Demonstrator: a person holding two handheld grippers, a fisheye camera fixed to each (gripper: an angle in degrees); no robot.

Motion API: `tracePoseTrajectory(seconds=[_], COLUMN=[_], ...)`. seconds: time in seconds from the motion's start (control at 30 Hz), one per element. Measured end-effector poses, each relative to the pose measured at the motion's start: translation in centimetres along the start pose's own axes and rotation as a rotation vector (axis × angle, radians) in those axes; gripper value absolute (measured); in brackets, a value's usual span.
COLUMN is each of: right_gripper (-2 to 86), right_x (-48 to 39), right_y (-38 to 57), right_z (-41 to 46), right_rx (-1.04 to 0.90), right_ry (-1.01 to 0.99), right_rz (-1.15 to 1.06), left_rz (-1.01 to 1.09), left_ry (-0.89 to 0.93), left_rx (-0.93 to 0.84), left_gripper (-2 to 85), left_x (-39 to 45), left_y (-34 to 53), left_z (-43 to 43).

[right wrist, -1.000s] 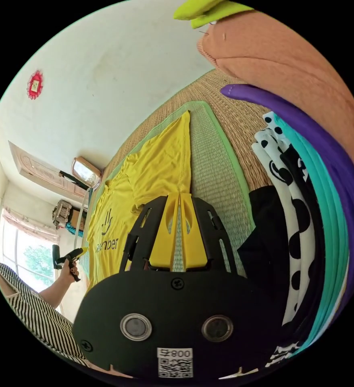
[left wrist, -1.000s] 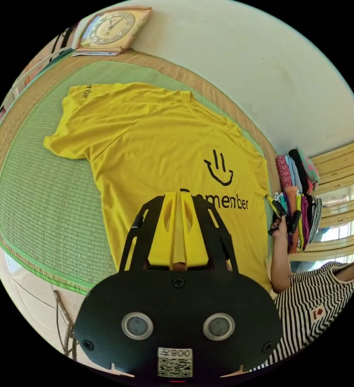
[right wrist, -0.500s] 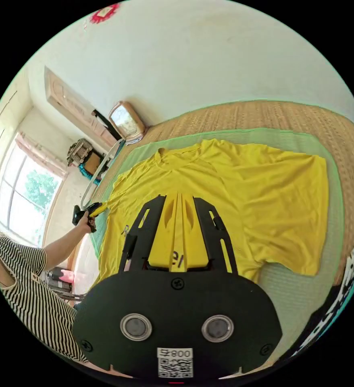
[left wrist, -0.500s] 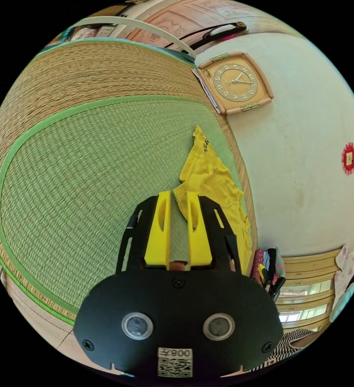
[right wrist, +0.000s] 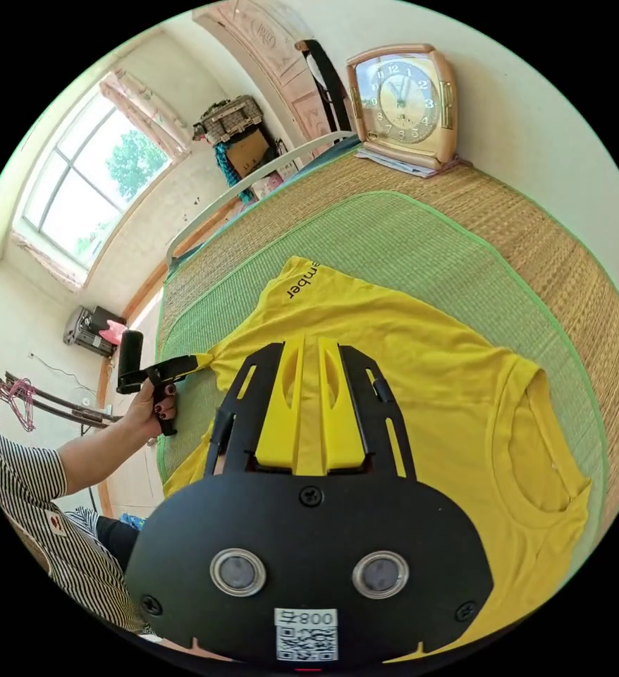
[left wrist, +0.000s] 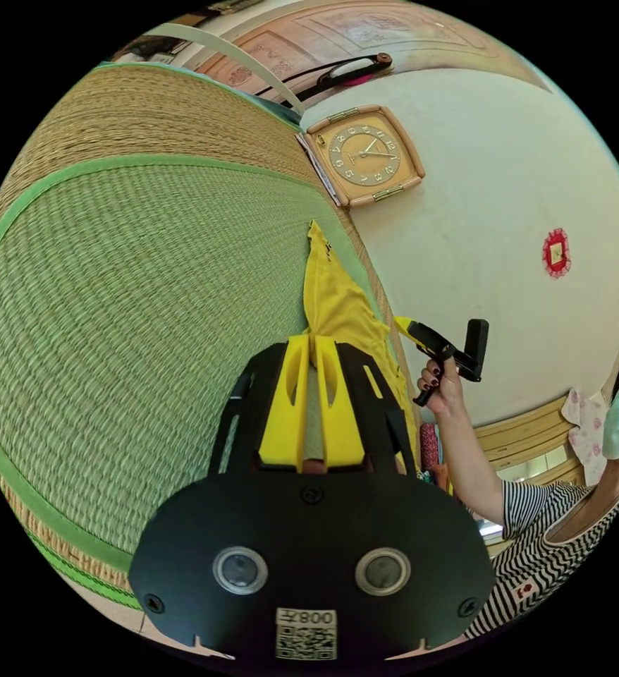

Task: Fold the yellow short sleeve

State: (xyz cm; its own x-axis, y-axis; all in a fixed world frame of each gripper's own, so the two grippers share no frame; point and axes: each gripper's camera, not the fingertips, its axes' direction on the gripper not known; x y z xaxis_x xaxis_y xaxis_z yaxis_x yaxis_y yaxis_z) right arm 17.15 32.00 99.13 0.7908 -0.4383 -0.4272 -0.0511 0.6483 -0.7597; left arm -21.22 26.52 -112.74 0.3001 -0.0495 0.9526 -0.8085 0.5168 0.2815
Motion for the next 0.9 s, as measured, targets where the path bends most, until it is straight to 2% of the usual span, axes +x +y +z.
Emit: tracePoseTrajectory(seconds=[0.3, 0.5, 0.7, 0.9], right_gripper=[0.2, -0.1, -0.1, 0.0], right_x=[-1.4, -0.9, -1.2, -2.0], right_y=[-7.4, -7.8, -3.5, 9.6], right_z=[9.0, 10.1, 7.4, 1.1], right_rx=[-0.139, -0.111, -0.044, -0.001], right_ry=[0.086, 0.033, 0.066, 0.057], right_rz=[-0.024, 0.006, 0.069, 0.099], left_rz=[0.038, 0.042, 0.036, 0.022], left_ry=[0.095, 0.113, 0.126, 0.123], left_rx=[-0.038, -0.044, -0.041, -0.045], left_gripper=[3.4, 3.8, 3.6, 3.0], left_x=[-6.8, -10.4, -13.4, -15.6], left_y=[-1.0, -1.4, -1.6, -1.8], left_z=[0.4, 0.6, 1.0, 1.7])
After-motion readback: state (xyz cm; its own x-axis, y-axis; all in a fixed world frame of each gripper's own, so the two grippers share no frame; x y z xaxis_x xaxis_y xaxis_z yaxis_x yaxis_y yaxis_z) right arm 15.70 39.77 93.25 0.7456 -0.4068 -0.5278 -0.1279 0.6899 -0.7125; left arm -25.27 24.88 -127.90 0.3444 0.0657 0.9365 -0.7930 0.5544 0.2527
